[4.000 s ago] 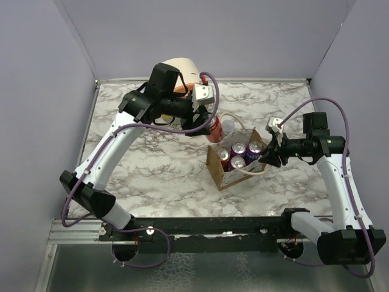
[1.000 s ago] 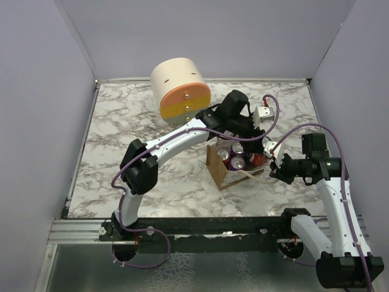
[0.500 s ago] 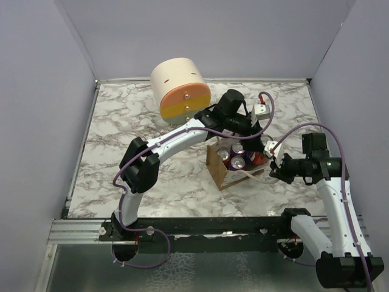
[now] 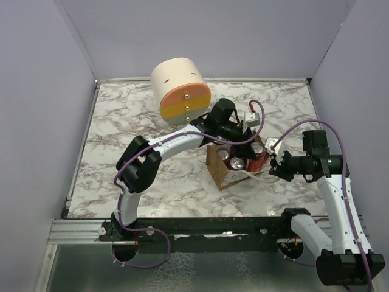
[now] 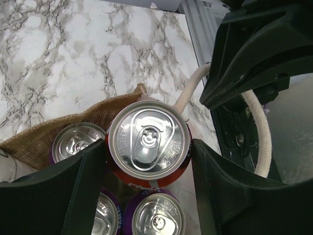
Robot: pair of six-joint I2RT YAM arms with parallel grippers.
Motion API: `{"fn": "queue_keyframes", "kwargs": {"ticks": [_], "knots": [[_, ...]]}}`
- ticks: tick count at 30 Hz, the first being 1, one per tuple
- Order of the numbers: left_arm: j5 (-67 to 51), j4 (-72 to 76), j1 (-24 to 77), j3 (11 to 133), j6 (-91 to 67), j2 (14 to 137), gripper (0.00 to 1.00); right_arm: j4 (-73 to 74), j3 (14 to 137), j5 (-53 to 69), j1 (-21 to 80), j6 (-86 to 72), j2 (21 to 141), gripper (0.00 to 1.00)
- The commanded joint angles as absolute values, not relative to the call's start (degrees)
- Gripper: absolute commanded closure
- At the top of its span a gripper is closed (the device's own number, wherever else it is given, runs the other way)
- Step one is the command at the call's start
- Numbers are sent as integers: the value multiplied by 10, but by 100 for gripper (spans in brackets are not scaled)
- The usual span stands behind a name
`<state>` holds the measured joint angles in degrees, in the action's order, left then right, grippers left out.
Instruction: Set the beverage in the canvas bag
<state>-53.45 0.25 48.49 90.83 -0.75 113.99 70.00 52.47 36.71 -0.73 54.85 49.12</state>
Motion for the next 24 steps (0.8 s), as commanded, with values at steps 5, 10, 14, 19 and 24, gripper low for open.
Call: {"fn": "queue_keyframes", "kwargs": {"ticks": [5,10,14,19,24], "knots": [[-602,29,476,883,37,1089,100,706,546,386,-5,539,497,98],[-602,-4,476,875,100,1090,100,702,545,385,-5,537,502,98],[-592,-37,478,882,148,1097,100,700,542,386,-5,535,507,98],[-573,-72,480,888,200,1107,98,700,545,391,-5,530,510,98],[-556,-84,487,901,228,1125,96,698,552,403,-5,525,514,97]]}}
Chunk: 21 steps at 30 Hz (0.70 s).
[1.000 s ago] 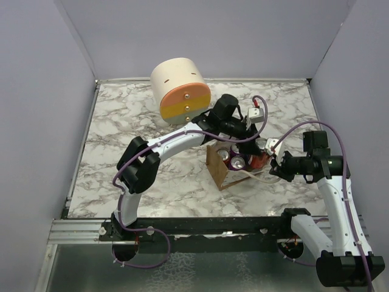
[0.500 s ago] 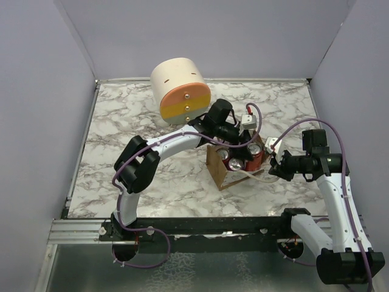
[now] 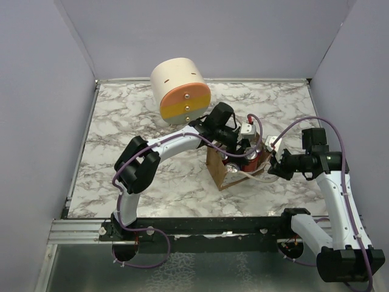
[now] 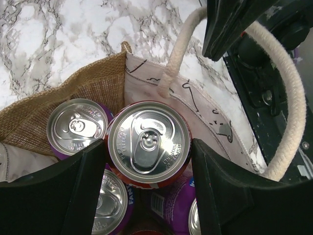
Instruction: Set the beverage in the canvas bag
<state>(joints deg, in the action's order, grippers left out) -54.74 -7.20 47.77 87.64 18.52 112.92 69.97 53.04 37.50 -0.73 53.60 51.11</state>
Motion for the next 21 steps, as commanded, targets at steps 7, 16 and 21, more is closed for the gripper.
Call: {"fn": "queue_keyframes", "kwargs": {"ticks": [7,16,21], "knots": [[-537,-105,491,916,271,1144,90,693,550,409,-5,523,516,97],[-530,-119,494,920,293,1164,79,678,540,407,-5,514,493,97],[-527,-122,496,926,294,1175,74,671,533,407,-5,507,488,97]]}}
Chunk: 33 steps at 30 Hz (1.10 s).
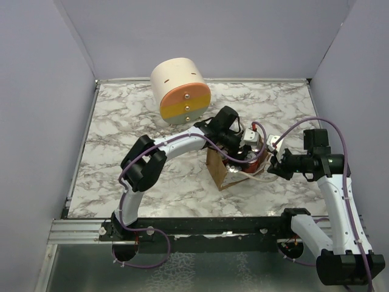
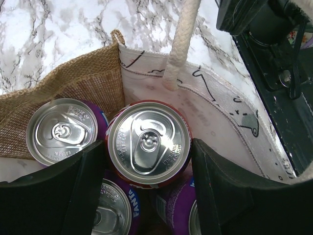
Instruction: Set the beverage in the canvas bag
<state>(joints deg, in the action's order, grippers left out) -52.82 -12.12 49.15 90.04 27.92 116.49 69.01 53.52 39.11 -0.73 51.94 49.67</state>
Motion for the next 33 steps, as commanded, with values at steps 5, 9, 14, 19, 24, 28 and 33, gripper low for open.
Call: {"fn": "queue_keyframes", "kwargs": {"ticks": [5,9,14,19,24,28,33], "knots": [[-526,-124,498,929,286,1183,68,669,531,404,-5,506,487,97],[-534,-135,498,937,280,1189,59,668,531,402,-5,508,487,97],[-537,-146,498,938,279,1191,52,666,529,394,-5,508,485,97],[-535,-146,499,933,278,1185,47,668,530,394,-5,508,482,97],[-538,-150,498,931,278,1179,41,668,530,391,-5,508,483,97],[-539,-152,498,931,279,1174,37,668,529,392,-5,509,484,97],[-540,-161,498,934,284,1169,31,672,533,394,-5,510,484,97]]}}
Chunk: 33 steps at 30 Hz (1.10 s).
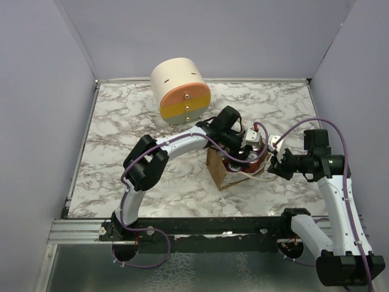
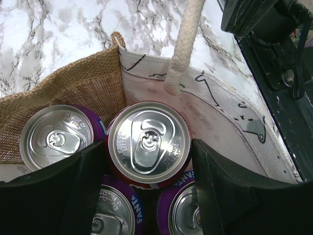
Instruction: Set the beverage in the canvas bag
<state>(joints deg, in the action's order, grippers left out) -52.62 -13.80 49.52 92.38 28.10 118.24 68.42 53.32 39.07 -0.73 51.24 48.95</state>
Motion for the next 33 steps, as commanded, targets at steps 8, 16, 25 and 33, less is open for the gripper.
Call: {"fn": "queue_keyframes", "kwargs": {"ticks": [8,16,25,33], "knots": [[-548,-170,499,939,285,1163,25,675,534,398,-5,510,481,97],[-555,-178,498,942,286,1152,21,677,537,399,-5,509,479,97],[-578,-192,497,944,293,1129,20,679,540,405,-5,503,477,96],[-595,-231,494,953,327,1102,19,680,549,413,-5,498,477,94]]}}
